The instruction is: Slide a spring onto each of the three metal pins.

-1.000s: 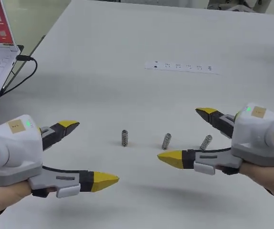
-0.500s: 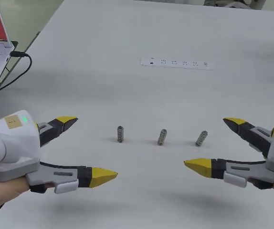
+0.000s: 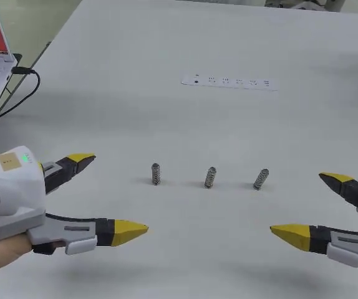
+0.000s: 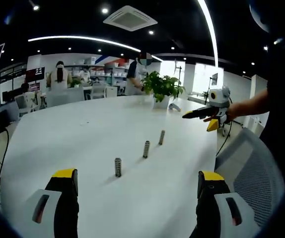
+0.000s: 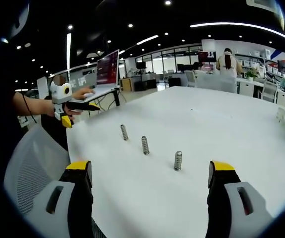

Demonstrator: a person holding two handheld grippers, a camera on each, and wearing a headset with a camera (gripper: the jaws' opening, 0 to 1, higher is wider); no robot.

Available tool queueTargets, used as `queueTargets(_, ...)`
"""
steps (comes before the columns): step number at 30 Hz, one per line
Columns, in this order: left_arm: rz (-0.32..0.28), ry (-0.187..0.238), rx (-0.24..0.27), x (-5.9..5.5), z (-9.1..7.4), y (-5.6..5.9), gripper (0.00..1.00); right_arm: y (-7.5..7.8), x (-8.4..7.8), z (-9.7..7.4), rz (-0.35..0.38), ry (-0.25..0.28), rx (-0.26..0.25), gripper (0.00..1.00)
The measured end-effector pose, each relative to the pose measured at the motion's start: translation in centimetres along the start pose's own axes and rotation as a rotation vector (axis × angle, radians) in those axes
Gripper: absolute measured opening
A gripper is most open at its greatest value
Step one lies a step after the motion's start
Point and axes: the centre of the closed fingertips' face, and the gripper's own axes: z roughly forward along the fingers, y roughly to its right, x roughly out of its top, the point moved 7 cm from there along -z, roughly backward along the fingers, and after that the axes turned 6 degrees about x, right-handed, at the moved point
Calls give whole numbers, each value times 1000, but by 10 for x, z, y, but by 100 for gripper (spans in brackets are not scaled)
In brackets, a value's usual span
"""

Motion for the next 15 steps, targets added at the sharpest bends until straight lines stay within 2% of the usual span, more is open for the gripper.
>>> queueTargets(6,-17,0,13,-3,-4,3,98,1,-8,-6,34,-17,-21,97)
queueTargets(11,-37,-39,15,-10,-7,6,98,0,-14,-7,49,-25,-32,96)
queueTargets(15,-67,-32,34,-11,-11,4,98,1,-16,-12,70,-21,-46,96)
